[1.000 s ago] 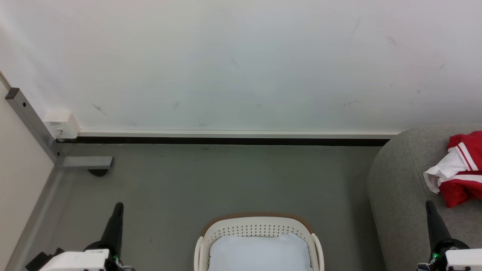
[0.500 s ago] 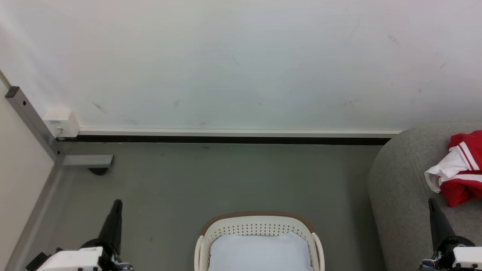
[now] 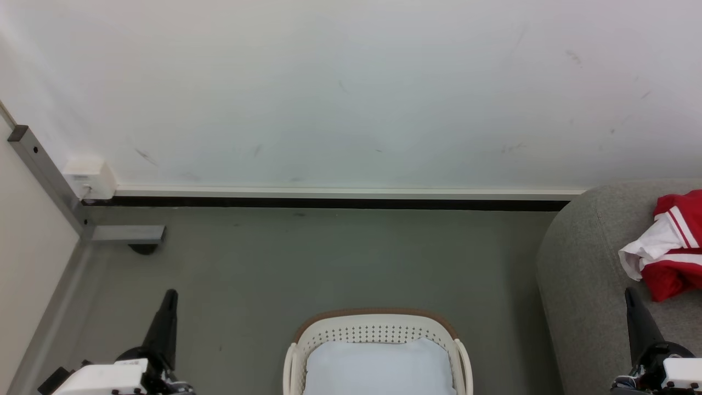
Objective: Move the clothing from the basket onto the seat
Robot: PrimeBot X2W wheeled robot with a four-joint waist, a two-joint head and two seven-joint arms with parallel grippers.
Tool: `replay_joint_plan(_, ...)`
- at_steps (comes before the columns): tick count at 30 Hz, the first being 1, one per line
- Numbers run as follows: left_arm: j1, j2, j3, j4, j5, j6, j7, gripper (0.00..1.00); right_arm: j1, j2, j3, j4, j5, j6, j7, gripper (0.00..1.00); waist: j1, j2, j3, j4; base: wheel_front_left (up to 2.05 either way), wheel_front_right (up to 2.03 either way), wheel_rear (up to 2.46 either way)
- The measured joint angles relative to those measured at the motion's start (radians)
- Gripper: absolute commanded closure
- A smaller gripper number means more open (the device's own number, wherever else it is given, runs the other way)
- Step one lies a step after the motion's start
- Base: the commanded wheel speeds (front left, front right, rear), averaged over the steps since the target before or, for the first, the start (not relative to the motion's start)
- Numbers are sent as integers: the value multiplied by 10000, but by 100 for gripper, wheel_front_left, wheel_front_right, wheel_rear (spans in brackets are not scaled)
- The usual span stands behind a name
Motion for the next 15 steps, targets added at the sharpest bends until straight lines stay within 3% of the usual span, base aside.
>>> replay_joint_plan(15,-1,0,0,-2,0,0,2,100,-1,-19,23,0,31,0,-4,100,0,0,0,0,0,0,0)
